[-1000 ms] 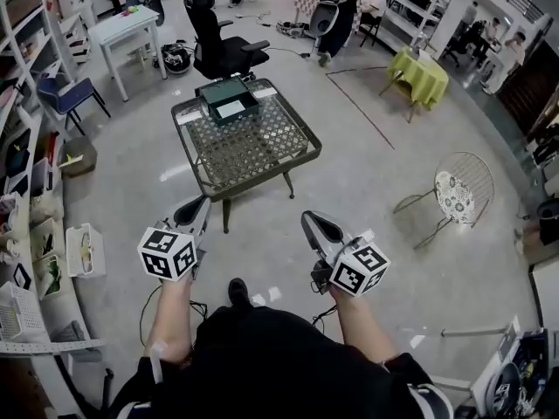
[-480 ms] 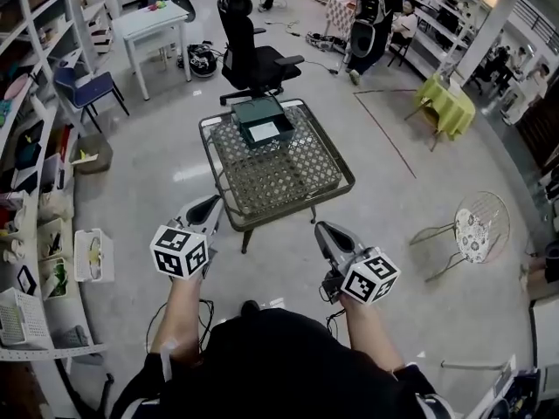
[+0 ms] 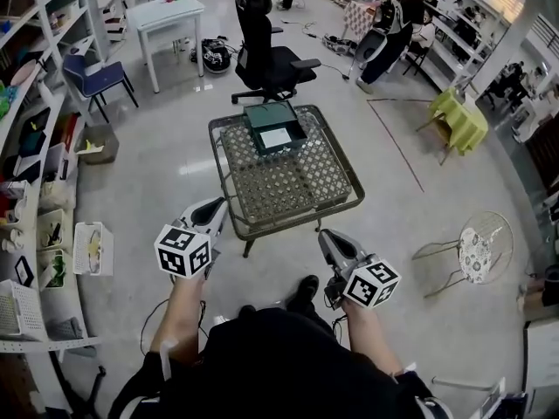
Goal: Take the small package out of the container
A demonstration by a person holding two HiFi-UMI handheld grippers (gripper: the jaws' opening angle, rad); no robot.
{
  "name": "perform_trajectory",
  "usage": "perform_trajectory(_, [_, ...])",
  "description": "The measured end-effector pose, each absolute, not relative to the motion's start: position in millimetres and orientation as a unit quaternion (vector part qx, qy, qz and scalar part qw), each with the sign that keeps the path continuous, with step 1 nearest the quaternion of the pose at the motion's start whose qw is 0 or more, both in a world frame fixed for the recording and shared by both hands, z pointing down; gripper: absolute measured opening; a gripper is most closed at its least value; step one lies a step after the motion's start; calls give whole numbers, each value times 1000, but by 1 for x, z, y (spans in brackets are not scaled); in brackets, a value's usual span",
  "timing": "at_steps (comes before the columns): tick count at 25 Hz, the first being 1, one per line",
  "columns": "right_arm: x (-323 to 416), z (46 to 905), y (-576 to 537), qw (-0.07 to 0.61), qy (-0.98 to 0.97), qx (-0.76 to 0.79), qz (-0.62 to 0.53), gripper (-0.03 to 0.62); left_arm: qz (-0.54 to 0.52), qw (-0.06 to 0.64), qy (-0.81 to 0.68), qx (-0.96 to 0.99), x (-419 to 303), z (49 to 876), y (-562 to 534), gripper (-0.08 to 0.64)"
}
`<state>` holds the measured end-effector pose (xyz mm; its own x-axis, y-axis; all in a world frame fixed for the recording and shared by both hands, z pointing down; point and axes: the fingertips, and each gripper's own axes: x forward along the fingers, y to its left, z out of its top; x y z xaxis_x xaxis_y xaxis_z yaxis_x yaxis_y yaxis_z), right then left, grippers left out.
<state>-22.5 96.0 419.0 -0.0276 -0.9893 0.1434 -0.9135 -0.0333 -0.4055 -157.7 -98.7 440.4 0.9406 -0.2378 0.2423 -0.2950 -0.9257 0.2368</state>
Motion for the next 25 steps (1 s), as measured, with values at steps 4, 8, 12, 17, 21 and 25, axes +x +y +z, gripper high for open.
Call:
perform_trajectory(4, [-7, 431, 81, 101, 702, -672, -213, 11, 117, 136, -156, 971, -148, 446, -106, 23])
perform_trajectory(8, [25, 439, 63, 111, 713, -656, -221, 11, 135, 136, -166, 967, -115, 455, -113, 23])
perform_trajectory(12, [80, 443, 58, 120, 712, -654, -225, 11, 150, 129, -145, 969, -49, 456, -104, 23])
perform_trajectory(17, [159, 445, 61, 128, 708, -655, -230, 11, 156, 117, -132, 972, 32, 445, -99, 23])
perform_trajectory(21, [212, 444, 66, 141, 707, -653, -234, 11, 165, 114, -134, 970, 78, 439, -91, 23])
perform_trajectory(25, [242, 450, 65, 143, 713, -643, -242, 11, 167, 110, -147, 969, 103, 436, -93, 23])
